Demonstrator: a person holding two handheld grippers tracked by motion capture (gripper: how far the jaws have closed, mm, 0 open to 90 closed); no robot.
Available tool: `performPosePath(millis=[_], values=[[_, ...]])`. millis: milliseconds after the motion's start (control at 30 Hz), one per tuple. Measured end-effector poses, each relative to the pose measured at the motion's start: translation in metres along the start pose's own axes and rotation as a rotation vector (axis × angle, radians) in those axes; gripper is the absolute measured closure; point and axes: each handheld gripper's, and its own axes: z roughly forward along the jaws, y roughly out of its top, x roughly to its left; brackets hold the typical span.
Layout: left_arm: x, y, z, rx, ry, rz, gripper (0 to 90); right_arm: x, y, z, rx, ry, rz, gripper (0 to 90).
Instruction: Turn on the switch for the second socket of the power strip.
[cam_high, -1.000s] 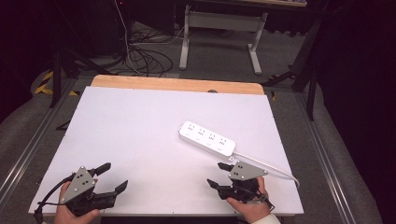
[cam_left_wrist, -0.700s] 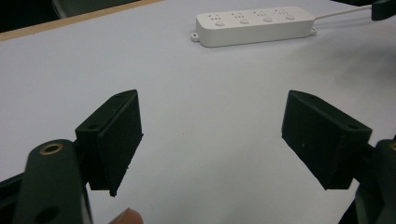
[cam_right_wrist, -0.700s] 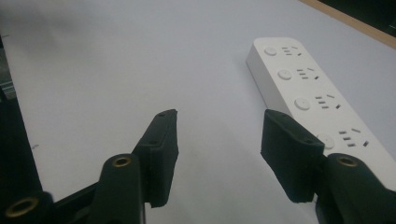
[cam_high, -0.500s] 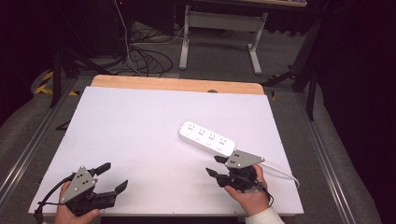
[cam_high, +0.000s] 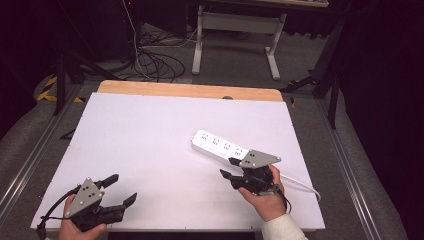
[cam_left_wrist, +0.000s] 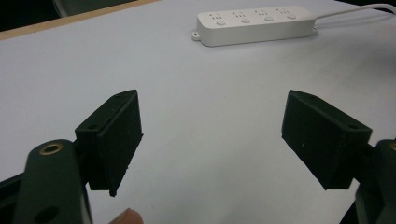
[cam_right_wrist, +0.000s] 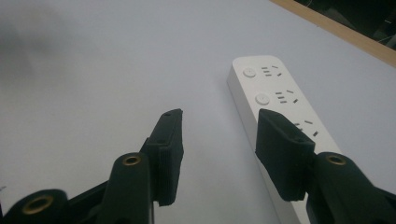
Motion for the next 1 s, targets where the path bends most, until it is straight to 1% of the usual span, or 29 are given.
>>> performPosePath(millis=[133,267,300,333,367,400,433,467,500,567,600,700,733,833,867,967,1000], values=[[0.0,0.0,0.0,0.001,0.0,0.006,20.6,-0.003,0.003,0.002,-0.001,-0.003,0.0,51.5],[0.0,0.0,0.0,0.0,0.0,0.003,20.6,-0.005,0.004,0.003,0.004,-0.012,-0.002,51.5],[0.0,0.0,0.0,0.001,0.0,0.003,20.6,-0.006,0.003,0.003,0.01,-0.019,-0.004,56.3],[0.0,0.0,0.0,0.001,0.0,0.003,20.6,-0.006,0.003,0.003,0.01,-0.019,-0.004,56.3],[0.001,0.0,0.0,0.001,0.0,0.008,20.5,-0.006,0.004,0.003,0.009,-0.019,-0.013,61.9],[0.0,0.0,0.0,0.001,0.001,0.007,20.6,-0.006,0.005,0.003,0.008,-0.026,-0.018,64.7],[0.0,0.0,-0.001,0.0,0.001,0.007,20.6,-0.007,0.005,0.004,0.007,-0.03,-0.021,71.7],[0.0,0.0,-0.001,0.0,0.001,0.007,20.6,-0.008,0.006,0.004,0.007,-0.022,-0.033,79.8],[0.0,0.0,0.0,-0.002,0.002,-0.001,20.6,-0.009,0.007,0.005,0.01,-0.009,-0.036,83.0],[0.0,0.0,-0.001,0.0,0.004,-0.001,20.5,-0.013,0.009,0.009,0.024,0.008,-0.026,89.4],[0.0,0.0,-0.001,0.0,0.004,0.001,20.5,-0.015,0.01,0.011,0.028,0.016,-0.021,90.0],[0.001,0.0,-0.001,0.002,0.009,0.006,20.5,-0.019,0.013,0.018,0.041,-0.013,-0.024,90.0],[0.0,-0.001,-0.002,0.001,0.01,0.002,20.5,-0.019,0.013,0.018,0.041,-0.013,-0.024,90.0],[0.0,-0.001,-0.002,0.001,0.014,0.0,20.5,-0.026,0.014,0.028,0.049,-0.047,-0.015,90.0],[0.0,-0.001,-0.002,0.001,0.014,0.0,20.6,-0.026,0.014,0.028,0.049,-0.047,-0.015,90.0],[0.0,-0.002,-0.003,0.0,0.016,-0.008,20.5,-0.031,0.016,0.037,0.061,-0.063,0.006,90.0],[0.0,-0.002,-0.003,-0.001,0.018,-0.002,20.5,-0.032,0.016,0.04,0.064,-0.064,0.012,90.0]])
